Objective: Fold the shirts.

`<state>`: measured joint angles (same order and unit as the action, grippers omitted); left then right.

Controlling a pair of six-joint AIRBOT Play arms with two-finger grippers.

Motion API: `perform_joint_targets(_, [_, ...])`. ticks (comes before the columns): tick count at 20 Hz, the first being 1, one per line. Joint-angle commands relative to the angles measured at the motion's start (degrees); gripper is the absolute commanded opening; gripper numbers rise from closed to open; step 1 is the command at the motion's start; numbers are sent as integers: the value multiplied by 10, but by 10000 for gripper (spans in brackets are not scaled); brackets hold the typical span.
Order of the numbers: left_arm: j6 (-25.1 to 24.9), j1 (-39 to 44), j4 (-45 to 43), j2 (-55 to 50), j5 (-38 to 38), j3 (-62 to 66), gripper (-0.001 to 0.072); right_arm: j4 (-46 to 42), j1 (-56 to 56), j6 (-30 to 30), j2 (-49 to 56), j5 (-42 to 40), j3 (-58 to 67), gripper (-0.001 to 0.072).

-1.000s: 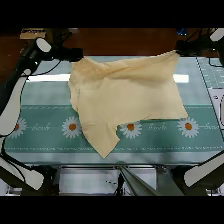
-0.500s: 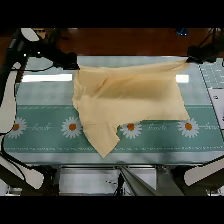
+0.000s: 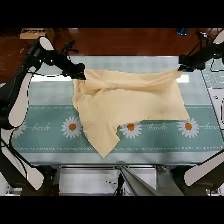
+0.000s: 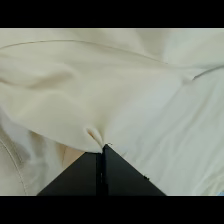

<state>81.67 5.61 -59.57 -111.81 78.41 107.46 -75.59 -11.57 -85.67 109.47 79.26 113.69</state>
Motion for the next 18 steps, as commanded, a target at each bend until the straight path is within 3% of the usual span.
perform_joint_targets(1, [-2, -6, 0, -4, 5, 0, 19, 0, 0, 4, 3, 0, 0, 28])
perform_joint_targets(3, [-2, -7, 0, -5, 17, 0, 24, 0, 0, 4, 3, 11, 0, 69])
perform_joint_targets(4, [-1, -10, 0, -4, 24, 1, 123, 0, 0, 5, 3, 19, 0, 174])
perform_joint_targets(6, [6, -20, 0, 4, 53, 1, 533, -1, -5, 37, 2, 52, 0, 272])
perform_joint_targets(8, [7, -46, 0, 22, 103, 1, 540, -45, -16, 66, -4, 129, 0, 272])
perform_joint_targets(10, [7, -77, 0, 42, 162, 0, 526, -85, -45, 52, -12, 198, 0, 302])
perform_joint_targets(11, [7, -91, -1, 51, 194, 0, 526, -75, -66, 49, -14, 231, 0, 437])
perform_joint_targets(12, [7, -102, -1, 62, 214, -9, 526, -50, -93, 45, -16, 258, -4, 466])
perform_joint_targets(15, [-1, -118, 0, 117, 206, -120, 526, 49, -165, 40, -35, 275, -48, 465])
perform_joint_targets(18, [-29, -123, 1, 199, 144, -309, 526, 107, -217, 68, -76, 246, -127, 454])
